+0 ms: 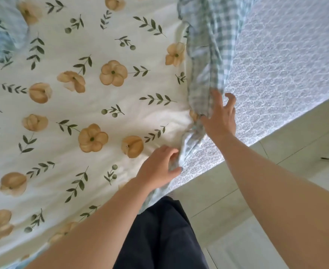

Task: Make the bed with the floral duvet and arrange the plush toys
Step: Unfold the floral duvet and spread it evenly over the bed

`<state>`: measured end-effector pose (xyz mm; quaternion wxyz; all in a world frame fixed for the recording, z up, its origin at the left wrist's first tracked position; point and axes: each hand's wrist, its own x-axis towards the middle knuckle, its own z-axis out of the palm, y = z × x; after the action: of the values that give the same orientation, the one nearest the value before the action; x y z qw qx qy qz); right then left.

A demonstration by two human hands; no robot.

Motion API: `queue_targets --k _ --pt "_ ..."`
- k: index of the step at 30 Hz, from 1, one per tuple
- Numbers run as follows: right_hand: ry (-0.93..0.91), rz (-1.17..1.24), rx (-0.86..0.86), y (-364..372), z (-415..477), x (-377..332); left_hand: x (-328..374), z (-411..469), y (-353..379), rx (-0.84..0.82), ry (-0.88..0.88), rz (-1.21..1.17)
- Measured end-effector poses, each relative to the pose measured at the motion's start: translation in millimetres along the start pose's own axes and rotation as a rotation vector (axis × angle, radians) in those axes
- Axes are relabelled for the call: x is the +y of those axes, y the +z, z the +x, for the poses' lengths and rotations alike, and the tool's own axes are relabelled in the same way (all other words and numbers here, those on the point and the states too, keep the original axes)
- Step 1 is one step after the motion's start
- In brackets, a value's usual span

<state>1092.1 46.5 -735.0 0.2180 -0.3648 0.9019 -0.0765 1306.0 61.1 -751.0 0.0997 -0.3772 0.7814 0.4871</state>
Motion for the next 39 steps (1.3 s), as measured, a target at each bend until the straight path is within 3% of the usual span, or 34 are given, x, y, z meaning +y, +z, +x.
queue_targets --k 5,10,14,18,22,26,29,32,36,39 --pt "-0.075 -0.029 -0.133 -21 27 14 27 32 -17 0.133 -0.134 -0.26" --pt "0.042 -0.066 0.023 -28 71 -19 29 65 -41 0.149 -0.319 -0.474" --pt "0.069 -0.119 0.147 -36 122 -42 35 88 -56 0.161 -0.339 -0.569" --pt "-0.055 -0.211 0.23 -52 186 -55 41 111 -70 0.277 -0.388 -0.706" --pt "-0.212 -0.387 0.185 -72 248 -64 69 150 -68 0.38 -0.365 -0.783" --pt "-0.339 -0.475 0.109 -90 285 -63 103 209 -69 0.479 -0.388 -0.721" --pt "-0.381 -0.319 0.004 -97 303 -51 124 245 -76 0.525 -0.449 -0.708" --pt "-0.408 -0.151 0.011 -106 316 -32 139 267 -83 0.507 -0.465 -0.549" --pt "-0.253 0.134 -0.079 -120 325 -3 155 278 -76 0.348 -0.364 -0.237" --pt "-0.068 0.282 -0.125 -130 322 21 170 277 -67 0.334 -0.278 0.001"
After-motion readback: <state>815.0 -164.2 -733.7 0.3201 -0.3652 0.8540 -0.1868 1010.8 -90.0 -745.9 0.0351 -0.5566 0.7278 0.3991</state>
